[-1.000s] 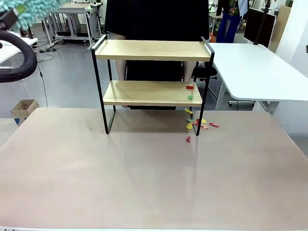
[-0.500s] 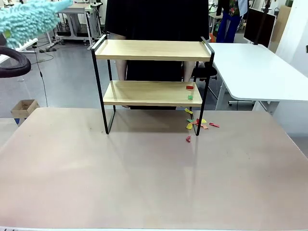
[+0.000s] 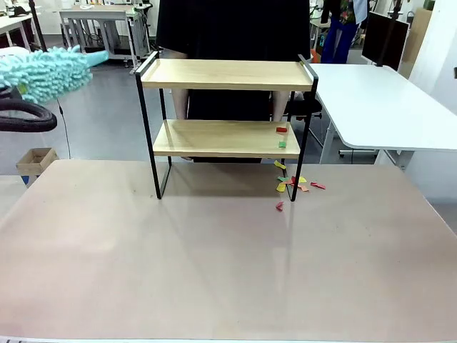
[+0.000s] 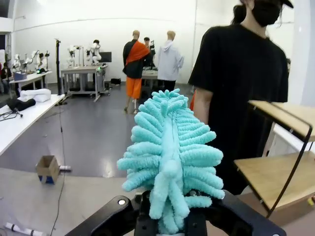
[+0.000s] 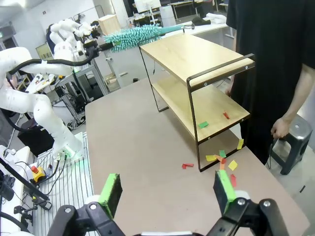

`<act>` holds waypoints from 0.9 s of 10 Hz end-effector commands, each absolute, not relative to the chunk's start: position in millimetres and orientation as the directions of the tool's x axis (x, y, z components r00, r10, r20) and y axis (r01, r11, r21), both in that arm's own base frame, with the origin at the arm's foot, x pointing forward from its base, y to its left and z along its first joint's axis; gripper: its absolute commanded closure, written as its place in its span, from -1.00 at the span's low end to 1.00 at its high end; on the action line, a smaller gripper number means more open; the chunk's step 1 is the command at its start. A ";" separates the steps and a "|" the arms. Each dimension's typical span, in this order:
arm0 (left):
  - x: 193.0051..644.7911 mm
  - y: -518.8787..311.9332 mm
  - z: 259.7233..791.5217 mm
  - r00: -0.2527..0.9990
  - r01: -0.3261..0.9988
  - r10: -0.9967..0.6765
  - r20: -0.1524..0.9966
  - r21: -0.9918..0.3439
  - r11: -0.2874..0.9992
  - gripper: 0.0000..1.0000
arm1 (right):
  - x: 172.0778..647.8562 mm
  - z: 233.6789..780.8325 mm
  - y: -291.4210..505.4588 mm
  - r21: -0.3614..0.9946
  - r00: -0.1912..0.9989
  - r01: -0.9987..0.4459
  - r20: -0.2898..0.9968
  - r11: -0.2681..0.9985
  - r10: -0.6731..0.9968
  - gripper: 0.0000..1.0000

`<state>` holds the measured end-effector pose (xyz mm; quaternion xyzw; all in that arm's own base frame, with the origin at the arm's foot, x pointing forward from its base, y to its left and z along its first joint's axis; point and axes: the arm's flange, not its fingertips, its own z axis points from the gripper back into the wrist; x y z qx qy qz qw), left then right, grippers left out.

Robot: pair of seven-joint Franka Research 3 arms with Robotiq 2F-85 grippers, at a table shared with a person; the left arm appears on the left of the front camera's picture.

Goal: Clean the shelf.
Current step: Hand the Duster back to the human.

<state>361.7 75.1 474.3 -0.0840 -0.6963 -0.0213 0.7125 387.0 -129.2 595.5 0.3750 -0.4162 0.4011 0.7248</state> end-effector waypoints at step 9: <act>375.9 64.1 442.7 0.115 0.165 0.044 0.992 -0.063 0.984 0.67 | 385.1 596.3 -129.6 0.203 0.327 -0.897 0.902 0.393 0.282 -1.00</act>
